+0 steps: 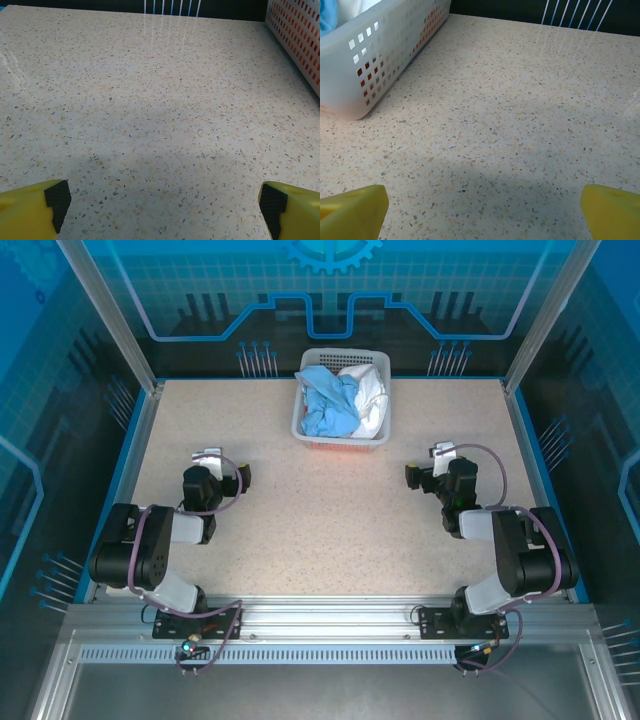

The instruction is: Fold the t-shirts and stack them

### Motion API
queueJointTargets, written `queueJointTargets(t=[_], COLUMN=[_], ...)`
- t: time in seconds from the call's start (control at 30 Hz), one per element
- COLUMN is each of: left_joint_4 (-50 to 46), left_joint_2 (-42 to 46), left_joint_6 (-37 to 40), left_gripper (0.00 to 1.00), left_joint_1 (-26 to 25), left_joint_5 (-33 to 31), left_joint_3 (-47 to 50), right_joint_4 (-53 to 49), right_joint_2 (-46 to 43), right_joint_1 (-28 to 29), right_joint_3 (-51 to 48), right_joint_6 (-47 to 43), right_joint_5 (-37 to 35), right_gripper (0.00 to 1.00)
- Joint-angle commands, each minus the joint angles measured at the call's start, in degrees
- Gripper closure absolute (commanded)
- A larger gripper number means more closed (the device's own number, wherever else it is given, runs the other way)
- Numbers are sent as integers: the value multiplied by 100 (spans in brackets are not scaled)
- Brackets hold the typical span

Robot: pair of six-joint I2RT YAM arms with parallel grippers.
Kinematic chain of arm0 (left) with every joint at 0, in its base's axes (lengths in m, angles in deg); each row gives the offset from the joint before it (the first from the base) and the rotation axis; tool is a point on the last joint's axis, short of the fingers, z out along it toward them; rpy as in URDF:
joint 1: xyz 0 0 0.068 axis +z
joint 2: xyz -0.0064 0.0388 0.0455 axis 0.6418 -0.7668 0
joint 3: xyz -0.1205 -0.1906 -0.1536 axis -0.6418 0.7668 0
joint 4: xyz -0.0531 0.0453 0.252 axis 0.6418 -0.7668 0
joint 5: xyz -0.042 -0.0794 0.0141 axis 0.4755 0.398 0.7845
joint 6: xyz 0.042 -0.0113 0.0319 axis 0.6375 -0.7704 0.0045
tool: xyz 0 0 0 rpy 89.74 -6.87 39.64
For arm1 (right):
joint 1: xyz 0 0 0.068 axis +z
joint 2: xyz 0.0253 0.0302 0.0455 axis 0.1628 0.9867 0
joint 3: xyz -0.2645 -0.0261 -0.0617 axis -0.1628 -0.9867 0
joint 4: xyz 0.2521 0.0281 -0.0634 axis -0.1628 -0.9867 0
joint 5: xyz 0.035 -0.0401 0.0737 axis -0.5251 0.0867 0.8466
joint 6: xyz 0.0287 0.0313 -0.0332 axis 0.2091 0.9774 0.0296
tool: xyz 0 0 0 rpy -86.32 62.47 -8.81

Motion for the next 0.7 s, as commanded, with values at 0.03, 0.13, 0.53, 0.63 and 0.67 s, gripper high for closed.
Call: queueJointTargets(t=[0.03,0.13,0.53,0.63,0.67], left_joint_4=[116,112,-2293,-2856,-3035], left_joint_2=[44,41,2529,3006,3148], left_joint_6=[-56,-65,-1143,-2010,-2126], left_gripper=[1,1,1,1,1], left_joint_1=[36,35,-141,-120,-124], left_joint_5=[104,103,-323,38,273], left_joint_3=[-96,-94,-935,-1407,-1534], right_joint_4=[55,55,-2001,-2863,-3426], right_joint_2=[-43,-40,-2488,-3366,-3590], right_joint_1=[27,32,478,435,342], right_joint_3=[13,8,243,354,501], right_joint_6=[80,80,241,1161,1756], right_joint_5=[-16,-14,-610,-744,-922], right_gripper=[0,0,0,0,0])
